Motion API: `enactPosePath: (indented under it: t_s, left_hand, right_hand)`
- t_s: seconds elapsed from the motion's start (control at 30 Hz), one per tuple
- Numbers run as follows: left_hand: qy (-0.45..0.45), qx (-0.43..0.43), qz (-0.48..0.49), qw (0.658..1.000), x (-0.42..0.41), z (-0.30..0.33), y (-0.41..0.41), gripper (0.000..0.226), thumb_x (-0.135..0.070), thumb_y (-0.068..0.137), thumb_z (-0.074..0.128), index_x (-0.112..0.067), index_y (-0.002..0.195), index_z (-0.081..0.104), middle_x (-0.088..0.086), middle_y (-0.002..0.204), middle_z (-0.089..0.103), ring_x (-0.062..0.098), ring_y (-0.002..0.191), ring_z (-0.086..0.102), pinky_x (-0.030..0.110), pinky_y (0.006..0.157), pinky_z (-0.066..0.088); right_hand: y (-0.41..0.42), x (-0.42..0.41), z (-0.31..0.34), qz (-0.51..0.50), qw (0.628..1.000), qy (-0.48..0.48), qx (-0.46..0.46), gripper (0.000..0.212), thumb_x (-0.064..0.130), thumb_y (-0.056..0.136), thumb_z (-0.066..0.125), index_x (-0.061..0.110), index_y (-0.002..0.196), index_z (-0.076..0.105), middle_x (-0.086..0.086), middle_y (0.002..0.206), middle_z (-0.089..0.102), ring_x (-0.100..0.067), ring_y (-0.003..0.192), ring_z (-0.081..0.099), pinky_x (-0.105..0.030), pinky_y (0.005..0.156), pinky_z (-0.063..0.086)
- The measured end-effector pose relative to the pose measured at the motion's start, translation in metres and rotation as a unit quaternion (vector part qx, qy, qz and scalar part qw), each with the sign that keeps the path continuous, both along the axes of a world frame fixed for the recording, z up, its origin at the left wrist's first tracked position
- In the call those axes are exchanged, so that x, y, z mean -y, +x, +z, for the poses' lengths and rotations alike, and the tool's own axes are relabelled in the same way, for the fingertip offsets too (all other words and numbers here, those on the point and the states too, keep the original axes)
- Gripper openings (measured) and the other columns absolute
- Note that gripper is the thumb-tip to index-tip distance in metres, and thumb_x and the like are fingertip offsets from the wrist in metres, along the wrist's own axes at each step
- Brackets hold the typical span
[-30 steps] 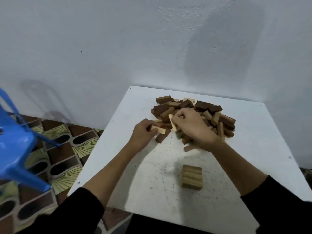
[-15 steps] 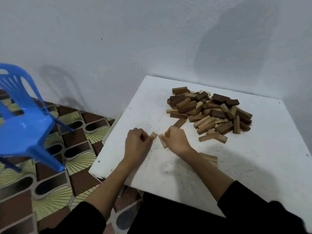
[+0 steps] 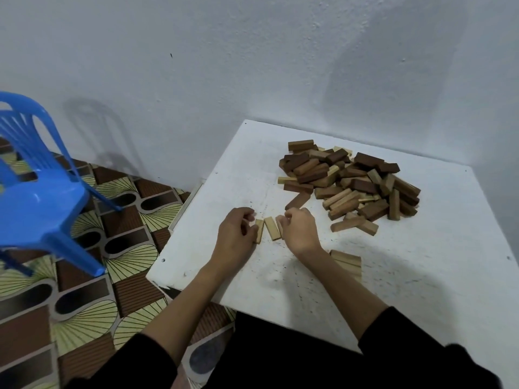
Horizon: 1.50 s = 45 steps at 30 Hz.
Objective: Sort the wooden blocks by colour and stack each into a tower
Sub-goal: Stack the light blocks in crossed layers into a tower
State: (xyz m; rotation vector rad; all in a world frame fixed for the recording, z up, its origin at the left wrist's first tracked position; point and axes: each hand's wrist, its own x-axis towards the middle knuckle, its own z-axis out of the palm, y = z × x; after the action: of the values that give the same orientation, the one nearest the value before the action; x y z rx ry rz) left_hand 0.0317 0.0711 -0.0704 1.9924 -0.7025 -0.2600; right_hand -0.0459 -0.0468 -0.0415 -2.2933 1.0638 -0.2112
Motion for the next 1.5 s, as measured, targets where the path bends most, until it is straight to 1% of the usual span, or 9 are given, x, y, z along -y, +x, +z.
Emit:
enactPosePath:
  t_s: [0.13, 0.23, 0.33, 0.4, 0.47, 0.63, 0.83, 1.23, 1.5]
  left_hand:
    - [0.002, -0.030, -0.042, 0.999, -0.002, 0.001, 0.002, 0.042, -0.010, 0.086, 0.062, -0.018, 0.127, 0.053, -0.006, 0.115, 0.060, 0.005, 0.085, 0.057, 0.021, 0.073, 0.050]
    - [0.018, -0.048, -0.099, 0.994, -0.004, 0.003, 0.004, 0.065, -0.015, 0.077, 0.075, -0.022, 0.134, 0.045, -0.009, 0.117, 0.054, 0.004, 0.077, 0.053, 0.014, 0.064, 0.046]
    - [0.052, -0.018, -0.157, 0.986, -0.004, 0.003, 0.008, 0.088, -0.017, 0.069, 0.084, -0.021, 0.141, 0.035, -0.012, 0.123, 0.046, 0.001, 0.079, 0.049, 0.008, 0.065, 0.042]
    - [0.067, -0.002, -0.183, 0.981, -0.003, 0.002, 0.010, 0.094, -0.017, 0.067, 0.086, -0.019, 0.144, 0.031, -0.011, 0.125, 0.044, 0.001, 0.080, 0.048, 0.005, 0.066, 0.040]
    - [0.063, 0.000, -0.197, 0.978, -0.003, 0.002, 0.012, 0.094, -0.015, 0.068, 0.085, -0.019, 0.144, 0.031, -0.009, 0.127, 0.048, 0.000, 0.078, 0.047, 0.006, 0.066, 0.039]
    - [0.053, -0.012, -0.213, 0.975, -0.004, 0.002, 0.016, 0.091, -0.015, 0.069, 0.084, -0.025, 0.143, 0.031, -0.012, 0.121, 0.054, 0.001, 0.079, 0.047, 0.008, 0.068, 0.039]
    - [0.039, -0.018, -0.225, 0.973, -0.006, 0.001, 0.018, 0.088, -0.008, 0.067, 0.084, -0.025, 0.139, 0.036, -0.015, 0.109, 0.056, -0.008, 0.077, 0.047, 0.006, 0.068, 0.039]
    - [0.042, -0.029, -0.250, 0.967, -0.009, 0.000, 0.023, 0.091, -0.009, 0.066, 0.085, -0.035, 0.135, 0.032, -0.011, 0.113, 0.056, -0.001, 0.077, 0.049, 0.012, 0.068, 0.043]
    - [0.037, -0.025, -0.245, 0.968, -0.009, 0.000, 0.022, 0.088, -0.010, 0.066, 0.085, -0.033, 0.134, 0.035, -0.013, 0.109, 0.057, -0.001, 0.077, 0.049, 0.011, 0.066, 0.041]
  right_hand:
    - [-0.004, -0.003, -0.004, 0.023, 0.998, 0.034, 0.048, 0.035, 0.004, 0.098, 0.039, 0.002, 0.132, 0.047, -0.014, 0.123, 0.054, -0.023, 0.114, 0.049, -0.026, 0.094, 0.038]
    - [-0.008, -0.008, -0.009, 0.005, 0.991, 0.097, 0.092, 0.045, 0.002, 0.097, 0.039, 0.008, 0.142, 0.033, -0.005, 0.117, 0.049, -0.016, 0.110, 0.048, -0.022, 0.089, 0.039]
    - [-0.015, -0.012, -0.018, 0.035, 0.986, 0.096, 0.130, 0.063, -0.003, 0.091, 0.048, 0.011, 0.147, 0.022, -0.003, 0.129, 0.043, -0.012, 0.103, 0.043, -0.026, 0.094, 0.041]
    - [-0.022, -0.013, -0.024, 0.064, 0.983, 0.090, 0.145, 0.076, -0.004, 0.085, 0.054, 0.011, 0.149, 0.016, -0.001, 0.130, 0.040, -0.013, 0.096, 0.040, -0.027, 0.089, 0.043]
    - [-0.025, -0.016, -0.031, 0.072, 0.981, 0.093, 0.154, 0.083, -0.003, 0.080, 0.058, 0.012, 0.149, 0.014, -0.003, 0.131, 0.040, -0.015, 0.096, 0.042, -0.028, 0.088, 0.045]
    - [-0.021, -0.030, -0.039, 0.086, 0.976, 0.074, 0.188, 0.090, -0.002, 0.075, 0.067, 0.003, 0.148, 0.014, -0.013, 0.133, 0.040, -0.023, 0.123, 0.040, -0.035, 0.104, 0.037]
    - [-0.026, -0.034, -0.044, 0.114, 0.968, -0.002, 0.223, 0.075, 0.004, 0.067, 0.059, -0.017, 0.134, 0.031, -0.026, 0.113, 0.052, -0.038, 0.102, 0.052, -0.048, 0.087, 0.046]
    - [-0.029, -0.034, -0.042, 0.124, 0.967, -0.010, 0.221, 0.073, -0.003, 0.063, 0.056, -0.016, 0.132, 0.035, -0.025, 0.111, 0.054, -0.039, 0.098, 0.052, -0.054, 0.084, 0.047]
    - [-0.030, -0.034, -0.040, 0.134, 0.969, -0.031, 0.206, 0.069, -0.006, 0.063, 0.058, -0.016, 0.129, 0.038, -0.025, 0.107, 0.055, -0.038, 0.094, 0.054, -0.052, 0.082, 0.047]
